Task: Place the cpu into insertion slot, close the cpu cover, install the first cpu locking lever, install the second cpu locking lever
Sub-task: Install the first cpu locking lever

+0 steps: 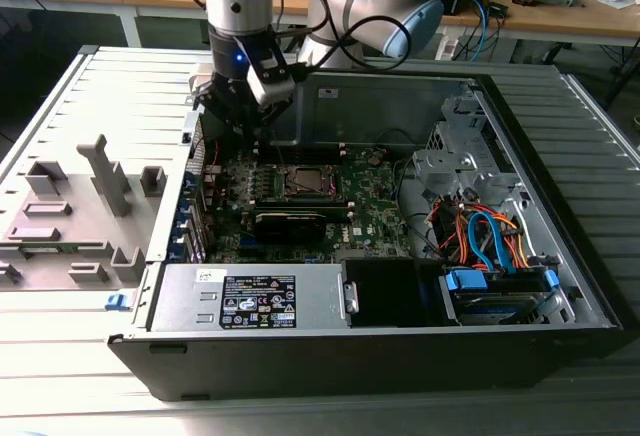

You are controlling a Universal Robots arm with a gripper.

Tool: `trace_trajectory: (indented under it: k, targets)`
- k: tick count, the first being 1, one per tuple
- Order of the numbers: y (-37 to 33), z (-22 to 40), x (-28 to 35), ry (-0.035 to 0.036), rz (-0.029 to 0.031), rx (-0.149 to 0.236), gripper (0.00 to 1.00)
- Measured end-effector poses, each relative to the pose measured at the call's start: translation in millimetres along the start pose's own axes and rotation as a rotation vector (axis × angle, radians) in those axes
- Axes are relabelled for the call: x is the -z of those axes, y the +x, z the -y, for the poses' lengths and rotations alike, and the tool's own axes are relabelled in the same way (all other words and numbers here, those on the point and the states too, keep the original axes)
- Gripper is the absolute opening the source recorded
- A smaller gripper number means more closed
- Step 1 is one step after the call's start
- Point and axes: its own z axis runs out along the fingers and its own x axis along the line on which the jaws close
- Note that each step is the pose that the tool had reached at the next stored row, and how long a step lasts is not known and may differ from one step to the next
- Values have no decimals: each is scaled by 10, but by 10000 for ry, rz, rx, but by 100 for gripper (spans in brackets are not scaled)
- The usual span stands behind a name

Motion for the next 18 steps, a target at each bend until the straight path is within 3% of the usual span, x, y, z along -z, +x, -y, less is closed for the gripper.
trace_trajectory:
  k: [9,10,11,14,17,18]
  targets:
    - [-4,-39,3,-8,2,2,11]
    - [-5,-40,2,-43,2,1,11]
    - [-5,-40,2,-139,2,1,11]
    - [-6,-40,1,-544,3,2,11]
    - [-24,-41,-10,-577,-4,1,11]
    - [-95,-43,-30,-577,-31,2,11]
